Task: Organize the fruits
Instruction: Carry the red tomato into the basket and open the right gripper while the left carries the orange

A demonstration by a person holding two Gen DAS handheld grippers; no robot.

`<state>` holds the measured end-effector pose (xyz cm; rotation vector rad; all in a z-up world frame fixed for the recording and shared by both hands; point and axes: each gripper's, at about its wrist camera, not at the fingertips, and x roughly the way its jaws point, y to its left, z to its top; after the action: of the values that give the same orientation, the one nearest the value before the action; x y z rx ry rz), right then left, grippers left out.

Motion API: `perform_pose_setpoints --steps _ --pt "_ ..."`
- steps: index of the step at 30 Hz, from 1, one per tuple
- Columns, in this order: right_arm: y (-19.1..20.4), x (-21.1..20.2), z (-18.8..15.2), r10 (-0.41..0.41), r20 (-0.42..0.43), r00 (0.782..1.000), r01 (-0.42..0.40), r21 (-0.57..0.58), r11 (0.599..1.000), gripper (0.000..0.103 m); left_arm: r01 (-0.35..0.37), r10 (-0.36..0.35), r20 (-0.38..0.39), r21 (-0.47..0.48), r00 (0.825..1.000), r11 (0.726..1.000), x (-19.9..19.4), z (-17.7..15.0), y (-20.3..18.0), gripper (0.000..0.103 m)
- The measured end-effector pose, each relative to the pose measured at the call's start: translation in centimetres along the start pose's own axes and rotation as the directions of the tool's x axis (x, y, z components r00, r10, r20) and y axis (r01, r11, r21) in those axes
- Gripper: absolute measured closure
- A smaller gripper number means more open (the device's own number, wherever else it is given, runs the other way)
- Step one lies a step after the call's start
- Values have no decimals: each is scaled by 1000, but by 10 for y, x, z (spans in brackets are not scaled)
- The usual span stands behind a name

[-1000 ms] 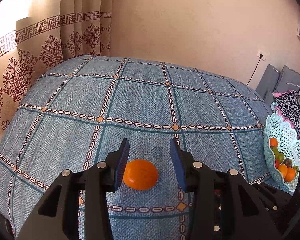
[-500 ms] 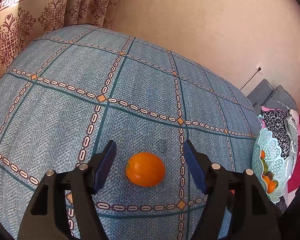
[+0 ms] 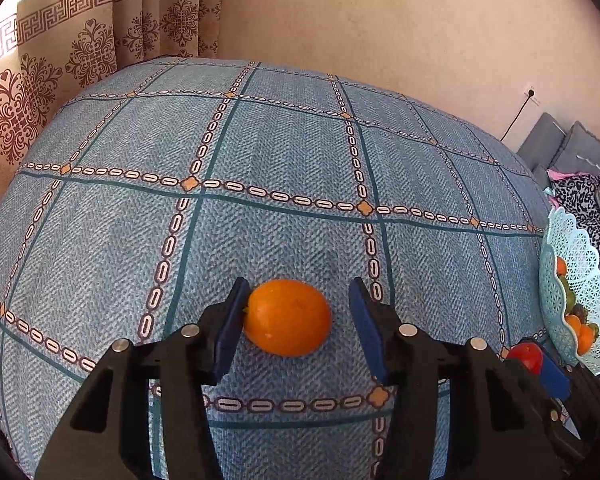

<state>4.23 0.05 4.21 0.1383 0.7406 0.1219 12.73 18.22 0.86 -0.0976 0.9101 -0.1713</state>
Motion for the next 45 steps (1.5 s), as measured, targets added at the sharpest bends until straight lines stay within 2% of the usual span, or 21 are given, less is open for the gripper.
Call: perform_pose_setpoints --steps 5,8,15,23,35,45 --pt "-7 -13 -1 -7 20 1000 7 11 1000 75 45 -45 7 1 999 999 -7 0 0 61" --pt "-12 -22 0 -13 37 999 12 21 1000 75 84 -84 38 18 996 996 -17 1 -4 61" --pt "-25 -43 4 -32 75 997 27 56 998 75 184 -190 113 66 975 981 -44 1 -22 61" --pt "-42 -63 4 -54 109 993 44 93 995 75 256 -272 144 119 951 959 -63 -6 -46 61" --pt "-72 -85 3 -112 147 983 87 170 982 75 279 -306 134 187 942 942 -71 -18 -74 61" --pt "-113 -99 -1 -197 162 967 151 259 954 75 282 -312 125 212 942 936 -72 -25 -83 62"
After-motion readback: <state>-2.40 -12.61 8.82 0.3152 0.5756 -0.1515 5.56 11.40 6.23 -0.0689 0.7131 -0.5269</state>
